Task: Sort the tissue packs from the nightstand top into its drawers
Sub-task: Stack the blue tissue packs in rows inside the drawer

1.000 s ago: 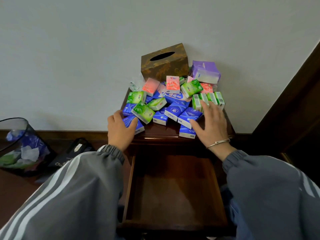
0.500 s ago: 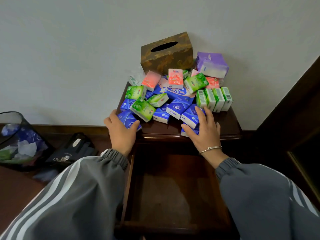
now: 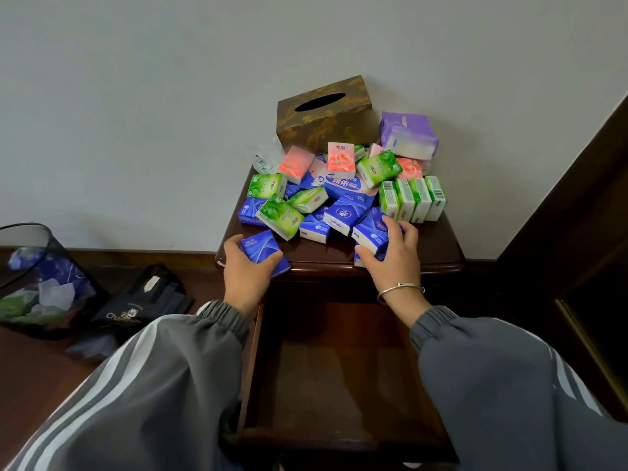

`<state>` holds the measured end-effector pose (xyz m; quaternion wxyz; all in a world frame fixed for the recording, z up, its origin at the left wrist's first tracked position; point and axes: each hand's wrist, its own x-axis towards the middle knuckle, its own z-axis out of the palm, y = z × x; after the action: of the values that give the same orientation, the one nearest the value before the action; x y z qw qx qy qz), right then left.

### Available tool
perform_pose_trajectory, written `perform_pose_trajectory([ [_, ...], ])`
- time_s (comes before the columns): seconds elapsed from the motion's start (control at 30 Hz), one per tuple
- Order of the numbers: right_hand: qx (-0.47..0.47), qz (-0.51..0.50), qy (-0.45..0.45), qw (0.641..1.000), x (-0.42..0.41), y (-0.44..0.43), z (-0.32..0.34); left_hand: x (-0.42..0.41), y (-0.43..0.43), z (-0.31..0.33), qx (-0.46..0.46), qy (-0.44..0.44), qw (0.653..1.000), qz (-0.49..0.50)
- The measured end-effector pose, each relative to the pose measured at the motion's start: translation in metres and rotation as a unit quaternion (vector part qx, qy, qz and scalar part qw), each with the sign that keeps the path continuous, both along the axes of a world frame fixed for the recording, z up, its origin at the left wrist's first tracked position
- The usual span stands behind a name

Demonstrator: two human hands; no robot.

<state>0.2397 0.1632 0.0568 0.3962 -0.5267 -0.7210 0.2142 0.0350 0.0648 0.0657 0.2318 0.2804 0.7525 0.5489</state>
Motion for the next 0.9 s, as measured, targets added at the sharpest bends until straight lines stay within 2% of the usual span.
perform_pose_trajectory([
  [0.13,-0.019,0.025,-0.011,0.999,0.007,0.002,0.005,0.005,0.0,0.008,0.017,-0.025,0.998,-0.059],
  [0.33,-0.038,0.078,-0.061,0.994,0.03,0.014,0.011,0.024,0.036,0.059,0.04,-0.059,0.981,-0.181],
  [0.5,-0.057,0.106,-0.064,0.991,0.047,0.015,0.011,0.049,0.08,0.085,0.0,0.026,0.97,-0.242],
  [0.63,-0.067,0.116,-0.023,0.991,0.049,0.014,0.008,0.061,0.103,0.087,-0.066,0.104,0.964,-0.237],
  [0.7,-0.075,0.113,-0.004,0.991,0.049,0.015,0.007,0.065,0.108,0.086,-0.114,0.166,0.949,-0.242],
  [0.9,-0.078,0.101,0.019,0.992,0.05,0.016,0.003,0.078,0.113,0.083,-0.198,0.254,0.905,-0.279],
])
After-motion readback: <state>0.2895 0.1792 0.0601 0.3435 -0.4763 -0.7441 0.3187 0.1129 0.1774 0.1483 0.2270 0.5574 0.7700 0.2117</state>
